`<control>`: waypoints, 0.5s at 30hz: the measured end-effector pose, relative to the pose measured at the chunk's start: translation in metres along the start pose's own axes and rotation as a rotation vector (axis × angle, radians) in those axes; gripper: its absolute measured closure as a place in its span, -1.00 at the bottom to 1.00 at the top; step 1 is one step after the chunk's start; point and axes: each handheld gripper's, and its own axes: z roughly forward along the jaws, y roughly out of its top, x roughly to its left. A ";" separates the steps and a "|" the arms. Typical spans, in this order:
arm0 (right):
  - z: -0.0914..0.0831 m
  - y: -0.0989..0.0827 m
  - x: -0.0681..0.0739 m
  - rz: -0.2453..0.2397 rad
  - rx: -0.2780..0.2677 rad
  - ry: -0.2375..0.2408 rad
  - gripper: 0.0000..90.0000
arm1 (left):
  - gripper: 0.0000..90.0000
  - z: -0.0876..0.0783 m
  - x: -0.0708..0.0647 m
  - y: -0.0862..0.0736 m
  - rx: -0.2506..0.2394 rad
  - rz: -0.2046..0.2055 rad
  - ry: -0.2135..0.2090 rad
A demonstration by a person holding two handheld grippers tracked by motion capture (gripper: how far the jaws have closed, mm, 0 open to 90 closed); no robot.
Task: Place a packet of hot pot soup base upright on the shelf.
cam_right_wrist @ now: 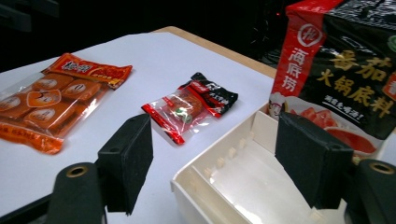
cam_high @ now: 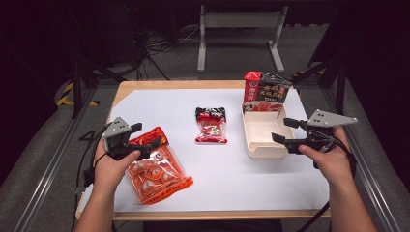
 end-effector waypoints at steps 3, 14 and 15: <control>0.001 -0.001 0.004 -0.014 0.003 0.015 -0.39 | -0.78 0.001 0.001 -0.001 -0.013 0.001 0.005; 0.019 -0.016 0.011 -0.020 0.042 0.062 -0.41 | -0.84 -0.005 0.016 -0.003 -0.053 -0.017 0.072; 0.021 -0.016 0.013 -0.025 0.046 0.064 -0.41 | -0.84 -0.006 0.018 -0.004 -0.050 -0.023 0.081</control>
